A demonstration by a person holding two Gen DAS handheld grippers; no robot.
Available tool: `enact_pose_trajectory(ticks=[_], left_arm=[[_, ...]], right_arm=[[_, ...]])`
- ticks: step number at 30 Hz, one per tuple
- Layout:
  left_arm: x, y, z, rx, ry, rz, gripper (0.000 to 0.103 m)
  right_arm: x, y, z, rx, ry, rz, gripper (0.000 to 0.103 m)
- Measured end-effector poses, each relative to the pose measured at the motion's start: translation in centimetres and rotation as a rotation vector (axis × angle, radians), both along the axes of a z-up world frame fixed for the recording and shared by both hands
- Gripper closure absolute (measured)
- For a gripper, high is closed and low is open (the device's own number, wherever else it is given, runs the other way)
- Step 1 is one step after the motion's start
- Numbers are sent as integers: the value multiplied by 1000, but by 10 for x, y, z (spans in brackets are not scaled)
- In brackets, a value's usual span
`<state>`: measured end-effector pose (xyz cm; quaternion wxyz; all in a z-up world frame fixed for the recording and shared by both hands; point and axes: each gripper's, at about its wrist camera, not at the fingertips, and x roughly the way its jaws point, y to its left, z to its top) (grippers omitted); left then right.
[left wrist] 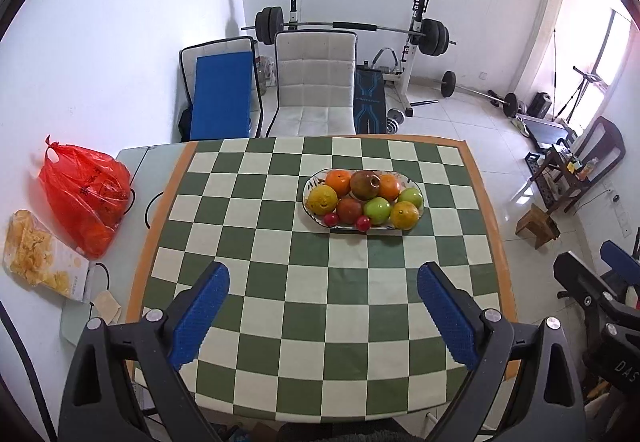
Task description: Organize fruits
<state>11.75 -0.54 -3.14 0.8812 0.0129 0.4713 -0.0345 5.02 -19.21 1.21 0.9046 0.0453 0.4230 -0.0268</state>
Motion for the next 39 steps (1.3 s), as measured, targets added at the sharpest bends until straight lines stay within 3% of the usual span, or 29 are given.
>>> enact_pose_trajectory(ticks=[8, 19, 27, 30, 39], left_arm=[[-40, 5, 29, 5, -61, -8, 7], [-49, 8, 28, 5, -56, 0, 7], [-22, 4, 9, 10, -49, 19, 7], [-7, 0, 1, 26, -54, 26, 0], [44, -13, -32, 52, -26, 39, 0]], right_arm=[[-46, 15, 38, 17, -54, 16, 3], [-56, 23, 37, 36, -32, 28, 3], [-21, 11, 20, 8, -42, 3, 2], [2, 4, 7, 1, -36, -7, 2], [71, -14, -43, -21, 14, -20, 2]])
